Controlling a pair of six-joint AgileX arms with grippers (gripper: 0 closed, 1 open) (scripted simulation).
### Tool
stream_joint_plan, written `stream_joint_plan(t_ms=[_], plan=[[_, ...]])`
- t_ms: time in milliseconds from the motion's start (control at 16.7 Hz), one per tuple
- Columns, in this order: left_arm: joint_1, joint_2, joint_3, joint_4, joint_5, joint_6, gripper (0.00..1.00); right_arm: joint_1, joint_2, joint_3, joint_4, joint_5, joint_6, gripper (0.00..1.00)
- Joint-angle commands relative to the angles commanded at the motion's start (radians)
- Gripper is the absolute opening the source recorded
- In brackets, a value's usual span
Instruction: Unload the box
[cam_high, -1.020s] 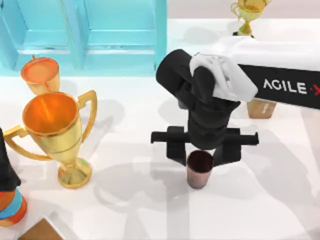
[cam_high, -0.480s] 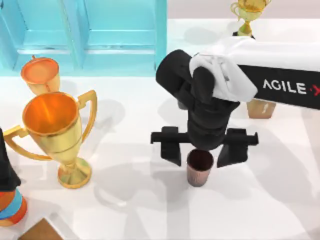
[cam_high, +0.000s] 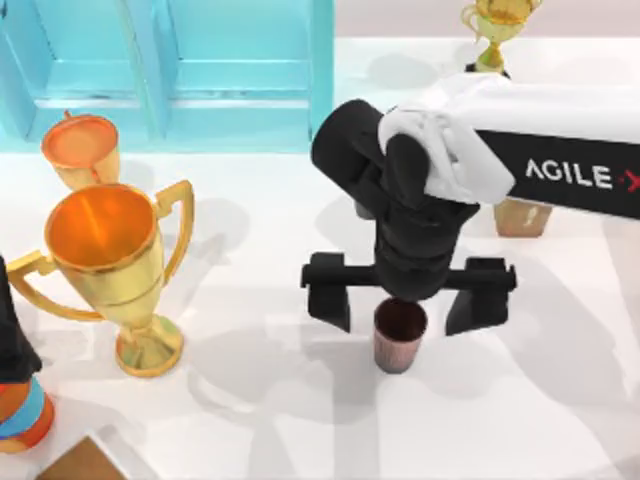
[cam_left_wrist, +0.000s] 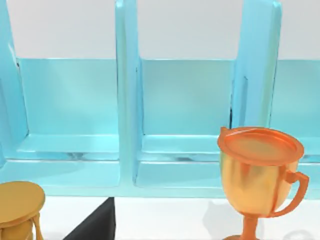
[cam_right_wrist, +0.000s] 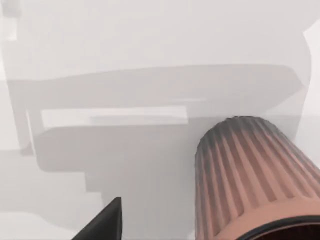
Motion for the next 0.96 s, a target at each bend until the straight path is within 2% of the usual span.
stream_joint_plan(t_ms=[240,780,960], plan=[[0.000,0.000,0.000,0.000,0.000,0.000,1.00,0.000,0.001,0.038,-0.039,0.000,0.003,1.00],[0.000,0.000,0.000,0.000,0.000,0.000,1.00,-0.001,-0.033,0.286,-0.335,0.001,0.000,1.00],[0.000,0.000,0.000,0.000,0.000,0.000,1.00,-0.005,-0.051,0.326,-0.377,0.000,-0.004,1.00]])
